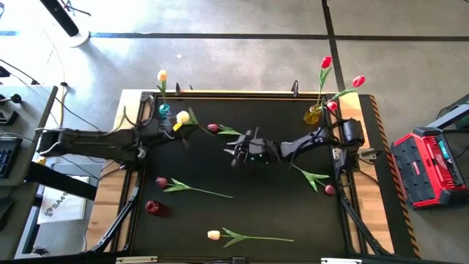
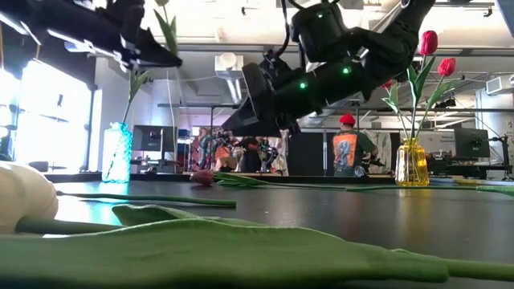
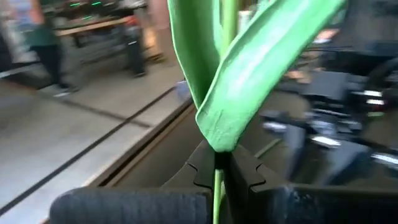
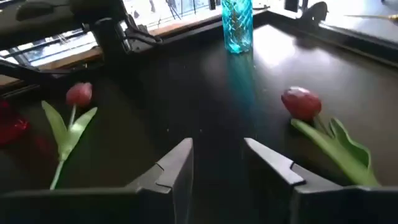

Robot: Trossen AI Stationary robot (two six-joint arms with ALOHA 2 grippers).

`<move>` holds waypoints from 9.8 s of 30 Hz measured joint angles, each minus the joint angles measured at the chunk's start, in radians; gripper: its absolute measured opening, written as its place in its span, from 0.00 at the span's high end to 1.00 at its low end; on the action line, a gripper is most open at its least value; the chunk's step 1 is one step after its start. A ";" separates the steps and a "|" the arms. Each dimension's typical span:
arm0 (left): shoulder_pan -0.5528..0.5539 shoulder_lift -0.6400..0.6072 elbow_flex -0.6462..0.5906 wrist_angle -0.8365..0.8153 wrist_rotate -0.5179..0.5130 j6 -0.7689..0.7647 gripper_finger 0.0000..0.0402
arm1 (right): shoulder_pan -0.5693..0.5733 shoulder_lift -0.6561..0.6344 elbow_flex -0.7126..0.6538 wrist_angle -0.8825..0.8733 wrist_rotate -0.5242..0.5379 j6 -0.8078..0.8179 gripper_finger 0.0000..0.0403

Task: Sort flowers into vase by color
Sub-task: Put the top white tulip into the blue vase, then put the white tulip into the blue vase

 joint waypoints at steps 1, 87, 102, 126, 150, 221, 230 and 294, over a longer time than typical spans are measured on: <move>0.000 -0.028 0.024 -0.065 -0.034 -0.001 1.00 | 0.005 0.000 0.000 -0.010 0.008 0.010 0.68; 0.590 -0.239 0.545 -0.970 -0.050 0.012 0.61 | 0.089 0.000 0.003 -0.264 0.047 0.060 0.68; 0.589 -0.427 0.549 -0.976 0.439 0.145 0.61 | 0.248 0.058 0.316 -0.473 -0.177 -0.070 0.68; 0.590 -0.653 0.549 -1.271 0.466 0.135 0.67 | 0.626 0.193 0.589 -1.008 -0.202 0.391 0.68; 0.590 -0.559 0.548 -1.261 0.460 0.022 0.67 | 0.645 0.267 0.593 -1.041 -0.053 0.369 0.95; 0.589 -0.577 0.286 -0.741 0.906 -0.105 0.67 | -0.006 0.266 0.781 0.155 -0.249 -0.266 1.00; 0.588 -0.573 0.136 -0.448 1.012 -0.210 0.67 | -0.009 0.266 0.781 0.140 -0.254 -0.257 1.00; 0.431 -0.356 0.130 -0.312 0.622 0.026 0.99 | -0.056 0.268 0.781 -0.592 -0.169 0.038 0.59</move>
